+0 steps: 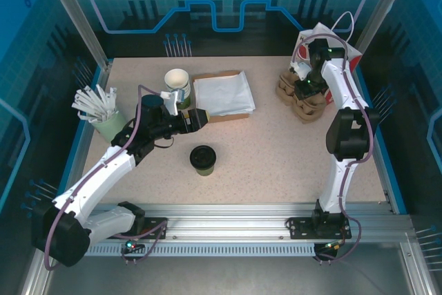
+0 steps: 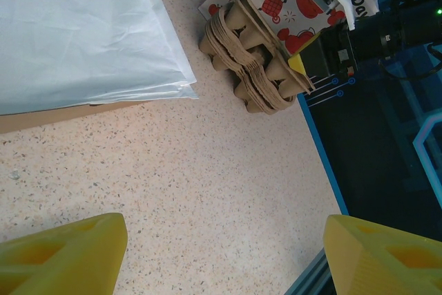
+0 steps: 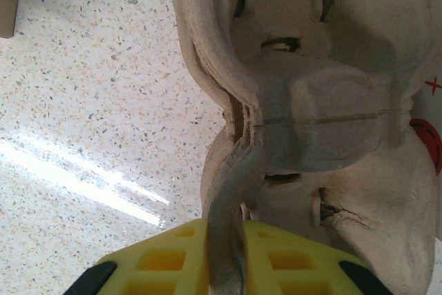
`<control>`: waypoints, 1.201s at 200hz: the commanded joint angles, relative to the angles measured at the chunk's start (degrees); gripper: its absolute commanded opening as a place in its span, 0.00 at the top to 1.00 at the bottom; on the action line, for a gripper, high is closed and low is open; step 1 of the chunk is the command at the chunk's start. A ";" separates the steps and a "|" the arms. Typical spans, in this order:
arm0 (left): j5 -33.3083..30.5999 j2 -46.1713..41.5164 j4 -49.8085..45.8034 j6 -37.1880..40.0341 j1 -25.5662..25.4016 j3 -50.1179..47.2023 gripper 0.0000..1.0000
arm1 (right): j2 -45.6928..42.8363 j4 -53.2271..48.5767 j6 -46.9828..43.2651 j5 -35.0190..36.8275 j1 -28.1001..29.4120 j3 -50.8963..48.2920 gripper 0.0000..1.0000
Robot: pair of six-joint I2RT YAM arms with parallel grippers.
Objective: Pack the takeout coffee
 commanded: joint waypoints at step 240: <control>0.90 -1.33 -0.05 1.13 -0.50 -0.96 0.23 | -1.45 -2.00 -0.91 2.24 1.38 0.42 0.62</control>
